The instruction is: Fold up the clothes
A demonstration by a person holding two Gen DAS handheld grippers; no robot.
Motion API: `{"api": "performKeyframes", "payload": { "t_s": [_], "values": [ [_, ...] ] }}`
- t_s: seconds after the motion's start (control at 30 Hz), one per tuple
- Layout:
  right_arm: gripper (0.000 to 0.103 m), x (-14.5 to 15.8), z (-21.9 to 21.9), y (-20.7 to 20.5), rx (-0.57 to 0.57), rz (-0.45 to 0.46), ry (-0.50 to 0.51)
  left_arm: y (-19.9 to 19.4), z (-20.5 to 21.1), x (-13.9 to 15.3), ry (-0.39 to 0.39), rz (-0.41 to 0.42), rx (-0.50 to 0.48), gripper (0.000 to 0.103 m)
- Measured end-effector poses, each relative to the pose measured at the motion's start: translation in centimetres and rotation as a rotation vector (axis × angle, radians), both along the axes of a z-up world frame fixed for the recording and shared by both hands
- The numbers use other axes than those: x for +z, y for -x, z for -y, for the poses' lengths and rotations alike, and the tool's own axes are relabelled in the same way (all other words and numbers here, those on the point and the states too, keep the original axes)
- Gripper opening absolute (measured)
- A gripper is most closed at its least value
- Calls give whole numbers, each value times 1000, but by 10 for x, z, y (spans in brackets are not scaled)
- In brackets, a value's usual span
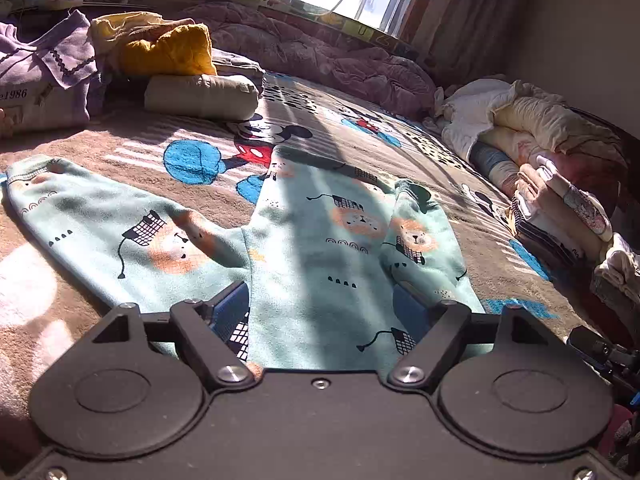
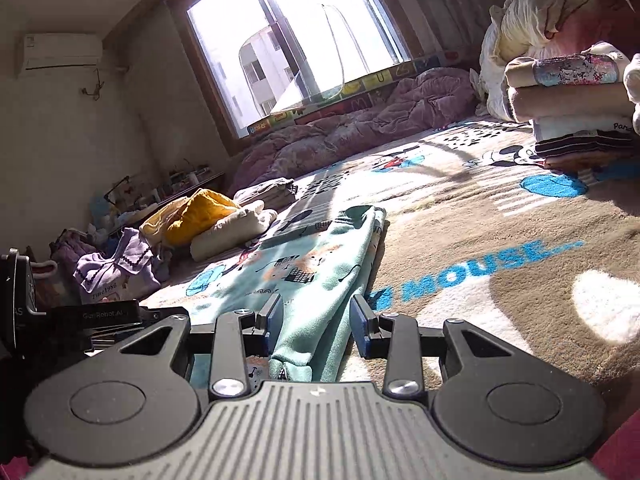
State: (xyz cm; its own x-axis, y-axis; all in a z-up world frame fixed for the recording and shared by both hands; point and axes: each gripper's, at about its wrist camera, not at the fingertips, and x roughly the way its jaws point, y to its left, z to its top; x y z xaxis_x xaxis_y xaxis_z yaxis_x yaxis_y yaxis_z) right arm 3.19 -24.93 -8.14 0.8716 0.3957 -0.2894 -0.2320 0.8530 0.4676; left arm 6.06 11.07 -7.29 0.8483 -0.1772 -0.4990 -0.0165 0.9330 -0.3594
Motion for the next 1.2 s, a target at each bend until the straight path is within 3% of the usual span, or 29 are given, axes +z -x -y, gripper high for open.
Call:
{"api": "performKeyframes", "payload": {
  "t_s": [0.13,0.3,0.4,0.5,0.57,0.63,0.73,0.87,0.97,1.03,1.1,1.13,1.2],
  "values": [
    [39,-12,2,-9,-64,-27,-22,12,-50,-12,96,-30,104,95],
    [39,-16,-25,-11,-29,-5,106,25,-105,-21,206,-28,280,94],
    [39,-7,-55,-1,46,71,238,29,-130,-28,272,-24,359,93],
    [46,-4,-91,10,166,161,358,26,-149,-37,348,-12,399,89],
    [49,-4,-109,16,236,198,415,19,-157,-38,355,14,423,86],
    [49,-4,-126,21,312,205,442,11,-166,-41,365,29,456,75],
    [49,-5,-139,24,374,192,451,2,-181,-47,426,46,495,68],
    [51,-3,-138,25,389,181,436,-15,-194,-46,439,56,526,63],
    [57,-1,-126,20,362,152,381,-25,-195,-46,432,55,540,47],
    [58,1,-115,13,331,124,329,-30,-192,-43,438,42,537,26],
    [58,2,-97,4,295,86,260,-32,-181,-32,457,83,495,20],
    [58,2,-88,-1,277,67,225,-32,-174,-26,455,107,470,12],
    [58,3,-69,-11,241,28,156,-36,-157,-9,451,166,385,8]
  ]
}}
